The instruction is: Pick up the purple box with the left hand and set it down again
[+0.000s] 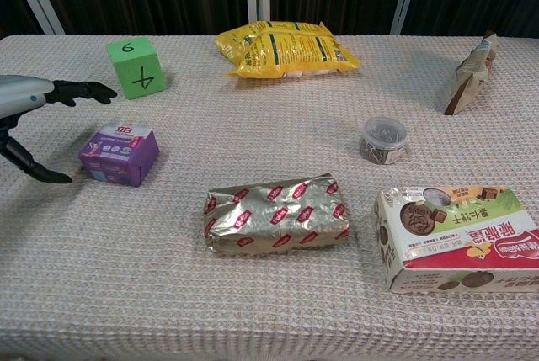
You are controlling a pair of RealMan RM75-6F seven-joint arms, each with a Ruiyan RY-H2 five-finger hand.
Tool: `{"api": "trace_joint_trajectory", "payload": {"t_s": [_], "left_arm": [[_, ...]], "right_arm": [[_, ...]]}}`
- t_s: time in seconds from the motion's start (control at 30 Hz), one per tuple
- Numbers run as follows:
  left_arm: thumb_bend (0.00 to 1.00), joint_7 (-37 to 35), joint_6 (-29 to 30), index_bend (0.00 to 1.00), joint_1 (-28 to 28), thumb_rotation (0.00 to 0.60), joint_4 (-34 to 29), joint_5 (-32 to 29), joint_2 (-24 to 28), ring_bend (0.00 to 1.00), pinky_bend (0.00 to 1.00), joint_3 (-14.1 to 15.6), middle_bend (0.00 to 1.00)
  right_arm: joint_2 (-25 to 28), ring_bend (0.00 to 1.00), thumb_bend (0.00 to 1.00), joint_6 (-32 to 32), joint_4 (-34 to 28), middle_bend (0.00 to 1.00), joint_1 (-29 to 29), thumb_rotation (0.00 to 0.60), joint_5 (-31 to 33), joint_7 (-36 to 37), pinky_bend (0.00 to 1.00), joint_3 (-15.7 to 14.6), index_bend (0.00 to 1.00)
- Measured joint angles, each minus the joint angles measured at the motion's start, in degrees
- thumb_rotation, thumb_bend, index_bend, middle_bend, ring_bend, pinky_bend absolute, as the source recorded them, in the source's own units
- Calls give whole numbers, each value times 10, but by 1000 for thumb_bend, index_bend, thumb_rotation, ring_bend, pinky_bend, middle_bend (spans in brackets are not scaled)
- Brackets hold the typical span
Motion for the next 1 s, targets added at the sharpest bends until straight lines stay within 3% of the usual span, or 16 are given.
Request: {"api": "trace_joint_trajectory", "payload": {"t_s": [0.13, 0.3, 0.5, 0.73, 1.0], "left_arm": [[5, -2, 2, 101, -3, 543, -4, 0, 1, 92, 174, 1, 133], [29, -13, 3, 107, -7, 598, -7, 2, 0, 92, 175, 5, 148], [195, -21, -10, 109, -16, 600, -7, 2, -2, 92, 174, 12, 189], [279, -36, -7, 112, -19, 600, -6, 0, -1, 92, 173, 14, 281], [285, -85, -10, 122, -25, 600, -5, 3, -3, 92, 173, 17, 291]], "right_arm": [[0, 0, 190, -3, 1, 0, 1, 600, 2, -3, 0, 0, 0], [1, 0, 189, -2, 4, 0, 0, 600, 4, 3, 0, 0, 0], [-2, 0, 190, 1, 12, 0, -3, 600, 7, 13, 0, 0, 0], [-8, 0, 191, -9, 16, 0, -2, 600, 14, 14, 0, 0, 0], [-8, 0, 193, -22, 20, 0, 0, 600, 37, 16, 0, 4, 0]]}}
